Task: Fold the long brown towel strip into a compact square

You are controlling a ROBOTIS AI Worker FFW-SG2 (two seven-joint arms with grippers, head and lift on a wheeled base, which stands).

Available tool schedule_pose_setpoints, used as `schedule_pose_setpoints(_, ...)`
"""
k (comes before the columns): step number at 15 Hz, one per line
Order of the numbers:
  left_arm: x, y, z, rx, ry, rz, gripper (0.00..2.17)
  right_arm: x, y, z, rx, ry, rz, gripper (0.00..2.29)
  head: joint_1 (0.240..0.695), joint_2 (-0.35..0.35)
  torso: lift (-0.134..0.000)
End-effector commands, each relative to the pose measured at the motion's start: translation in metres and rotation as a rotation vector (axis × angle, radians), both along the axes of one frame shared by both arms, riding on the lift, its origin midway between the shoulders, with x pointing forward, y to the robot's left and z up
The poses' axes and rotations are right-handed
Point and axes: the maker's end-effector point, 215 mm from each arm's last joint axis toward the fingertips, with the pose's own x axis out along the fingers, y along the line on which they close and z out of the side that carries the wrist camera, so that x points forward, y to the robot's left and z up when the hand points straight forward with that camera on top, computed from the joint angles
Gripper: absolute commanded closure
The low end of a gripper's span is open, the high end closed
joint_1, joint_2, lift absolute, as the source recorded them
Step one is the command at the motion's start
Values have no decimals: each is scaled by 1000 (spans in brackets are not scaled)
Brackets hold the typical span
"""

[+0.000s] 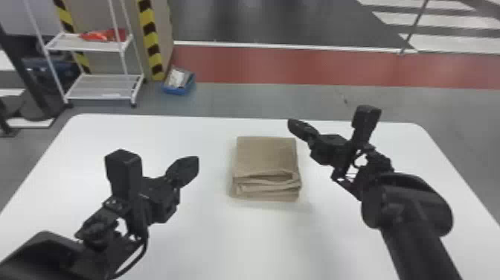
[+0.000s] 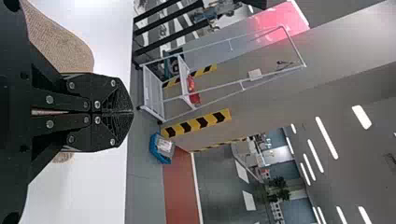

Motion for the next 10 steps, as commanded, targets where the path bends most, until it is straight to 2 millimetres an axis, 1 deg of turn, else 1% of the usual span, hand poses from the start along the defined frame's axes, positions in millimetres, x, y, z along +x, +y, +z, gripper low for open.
schedule_pose_setpoints(1, 3, 2, 0, -7, 0, 2, 1851, 10, 24, -22, -36, 41, 35, 1821, 695, -36, -124)
schedule_pose_setpoints(3, 6, 7, 1, -13, -3, 8, 1848, 11, 32, -31, -78, 58, 48, 1821, 695, -18, -124)
schedule_pose_setpoints(5, 9, 11, 2, -18, -11, 12, 1848, 10, 35, -48, -96, 116, 65, 1821, 695, -7, -124)
schedule_pose_setpoints(7, 15, 14, 0, -22, -5, 18, 1848, 4, 36, -61, -103, 157, 77, 1821, 695, 6, -124)
schedule_pose_setpoints(10, 18, 11, 1, -26, -8, 14, 1848, -5, 37, -86, -147, 206, 116, 1821, 695, 12, -124)
